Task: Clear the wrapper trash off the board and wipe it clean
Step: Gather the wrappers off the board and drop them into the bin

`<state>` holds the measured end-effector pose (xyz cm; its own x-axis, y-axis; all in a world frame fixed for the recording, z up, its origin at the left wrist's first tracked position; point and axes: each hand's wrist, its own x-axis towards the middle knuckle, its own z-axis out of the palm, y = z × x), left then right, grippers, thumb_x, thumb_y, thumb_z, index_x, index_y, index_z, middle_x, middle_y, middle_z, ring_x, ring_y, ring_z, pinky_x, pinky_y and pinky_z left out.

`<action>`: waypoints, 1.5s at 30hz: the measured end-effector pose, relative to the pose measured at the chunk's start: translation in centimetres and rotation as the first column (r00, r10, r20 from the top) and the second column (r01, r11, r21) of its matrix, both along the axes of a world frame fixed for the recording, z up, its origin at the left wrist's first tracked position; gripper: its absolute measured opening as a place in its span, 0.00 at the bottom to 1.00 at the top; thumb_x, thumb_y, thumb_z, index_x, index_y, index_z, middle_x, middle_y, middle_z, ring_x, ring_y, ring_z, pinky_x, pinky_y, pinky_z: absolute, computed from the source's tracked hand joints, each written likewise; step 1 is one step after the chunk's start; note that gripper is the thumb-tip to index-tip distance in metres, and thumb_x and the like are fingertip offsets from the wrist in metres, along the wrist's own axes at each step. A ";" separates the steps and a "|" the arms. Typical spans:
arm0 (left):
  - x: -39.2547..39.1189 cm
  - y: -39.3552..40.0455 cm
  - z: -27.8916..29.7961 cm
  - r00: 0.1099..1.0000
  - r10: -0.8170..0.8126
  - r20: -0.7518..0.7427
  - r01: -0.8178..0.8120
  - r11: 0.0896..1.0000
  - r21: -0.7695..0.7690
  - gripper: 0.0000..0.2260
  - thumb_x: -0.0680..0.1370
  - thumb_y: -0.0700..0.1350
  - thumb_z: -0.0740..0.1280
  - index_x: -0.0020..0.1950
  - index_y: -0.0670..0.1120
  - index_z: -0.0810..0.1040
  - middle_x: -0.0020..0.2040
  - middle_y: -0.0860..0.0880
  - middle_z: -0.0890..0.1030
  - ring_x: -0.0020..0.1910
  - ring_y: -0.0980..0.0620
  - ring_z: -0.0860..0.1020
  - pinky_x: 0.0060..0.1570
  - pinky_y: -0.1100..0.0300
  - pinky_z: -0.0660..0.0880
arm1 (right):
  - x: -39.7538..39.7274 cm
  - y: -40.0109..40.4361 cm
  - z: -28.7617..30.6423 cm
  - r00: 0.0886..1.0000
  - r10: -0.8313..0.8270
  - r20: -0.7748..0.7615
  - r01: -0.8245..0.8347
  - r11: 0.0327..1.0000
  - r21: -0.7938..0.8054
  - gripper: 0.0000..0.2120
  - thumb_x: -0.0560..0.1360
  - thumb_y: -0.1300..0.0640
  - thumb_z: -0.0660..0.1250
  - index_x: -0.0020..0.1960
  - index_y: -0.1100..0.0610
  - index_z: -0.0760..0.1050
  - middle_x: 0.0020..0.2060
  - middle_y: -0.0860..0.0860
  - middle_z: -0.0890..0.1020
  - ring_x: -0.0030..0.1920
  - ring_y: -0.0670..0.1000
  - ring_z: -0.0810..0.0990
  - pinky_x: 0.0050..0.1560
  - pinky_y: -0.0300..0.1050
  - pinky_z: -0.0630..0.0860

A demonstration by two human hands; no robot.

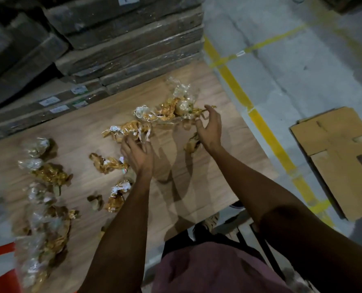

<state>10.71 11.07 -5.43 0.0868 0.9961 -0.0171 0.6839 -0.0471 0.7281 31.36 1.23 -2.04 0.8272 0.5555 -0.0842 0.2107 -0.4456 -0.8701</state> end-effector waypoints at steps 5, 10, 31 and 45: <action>1.0 4.7 -0.5 0.991 0.111 -0.072 -0.114 0.993 -0.039 0.31 0.79 0.61 0.65 0.78 0.47 0.66 0.79 0.38 0.61 0.78 0.35 0.58 0.72 0.37 0.60 | 1.4 5.7 -0.3 0.998 0.059 0.020 -0.055 0.982 -0.179 0.29 0.80 0.41 0.63 0.79 0.45 0.64 0.80 0.57 0.63 0.80 0.61 0.60 0.75 0.66 0.59; 2.1 7.8 -1.3 0.993 0.097 -0.063 -0.110 0.958 -0.264 0.32 0.81 0.65 0.59 0.81 0.52 0.60 0.83 0.42 0.54 0.81 0.38 0.52 0.76 0.36 0.52 | 1.8 9.8 -1.2 0.989 0.141 -0.046 -0.148 0.925 -0.349 0.29 0.81 0.36 0.61 0.80 0.41 0.62 0.84 0.54 0.54 0.82 0.61 0.52 0.77 0.69 0.47; 2.8 9.4 -1.7 0.951 -0.306 0.051 0.309 0.948 -0.074 0.33 0.74 0.62 0.67 0.78 0.54 0.67 0.78 0.43 0.62 0.75 0.39 0.63 0.69 0.43 0.63 | -1.7 9.3 -2.0 0.991 0.043 0.124 -0.004 0.954 -0.300 0.28 0.77 0.38 0.64 0.75 0.45 0.70 0.73 0.57 0.70 0.75 0.60 0.66 0.74 0.62 0.58; 5.8 6.5 -1.7 0.895 -0.439 0.075 0.445 0.877 -0.183 0.22 0.77 0.63 0.53 0.62 0.55 0.77 0.77 0.56 0.69 0.71 0.46 0.67 0.70 0.47 0.62 | -4.2 8.2 -3.3 0.932 0.352 -0.087 -0.361 0.886 -0.291 0.22 0.82 0.42 0.55 0.69 0.49 0.78 0.67 0.53 0.79 0.70 0.54 0.75 0.71 0.55 0.65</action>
